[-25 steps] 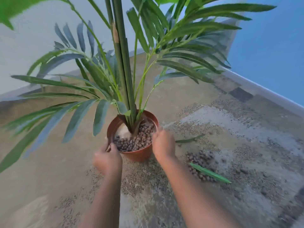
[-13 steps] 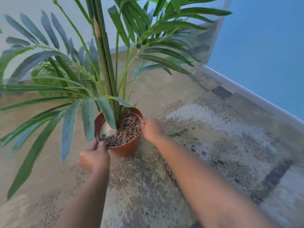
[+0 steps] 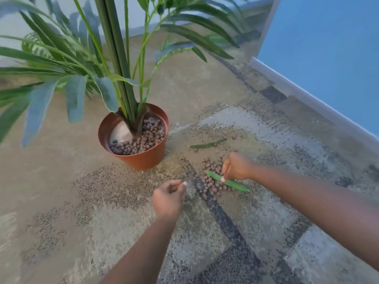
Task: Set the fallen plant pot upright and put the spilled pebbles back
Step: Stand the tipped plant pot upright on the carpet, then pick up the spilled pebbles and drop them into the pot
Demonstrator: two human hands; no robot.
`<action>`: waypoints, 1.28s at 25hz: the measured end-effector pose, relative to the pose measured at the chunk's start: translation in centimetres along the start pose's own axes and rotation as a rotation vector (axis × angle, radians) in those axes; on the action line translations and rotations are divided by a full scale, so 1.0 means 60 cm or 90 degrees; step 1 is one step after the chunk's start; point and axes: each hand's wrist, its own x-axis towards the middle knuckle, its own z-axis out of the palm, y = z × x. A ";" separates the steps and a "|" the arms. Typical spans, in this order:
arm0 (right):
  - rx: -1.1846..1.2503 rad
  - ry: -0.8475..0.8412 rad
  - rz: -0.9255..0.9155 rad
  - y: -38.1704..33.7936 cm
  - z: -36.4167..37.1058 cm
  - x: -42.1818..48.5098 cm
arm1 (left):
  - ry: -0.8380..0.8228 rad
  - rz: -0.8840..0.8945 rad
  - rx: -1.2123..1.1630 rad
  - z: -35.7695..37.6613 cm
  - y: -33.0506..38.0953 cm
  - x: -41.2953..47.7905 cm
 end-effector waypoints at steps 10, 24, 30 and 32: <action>0.046 0.103 0.001 0.029 0.055 -0.018 | -0.080 0.124 0.303 0.103 0.007 -0.008; 0.721 0.168 -0.044 -0.286 -0.063 0.027 | 0.009 0.116 0.124 0.027 -0.021 -0.043; 0.596 0.258 -0.015 -0.308 -0.060 0.073 | 0.011 0.108 0.152 -0.015 -0.036 -0.057; 0.504 0.347 0.013 -0.231 -0.085 0.085 | 0.032 0.117 0.158 -0.019 -0.031 -0.041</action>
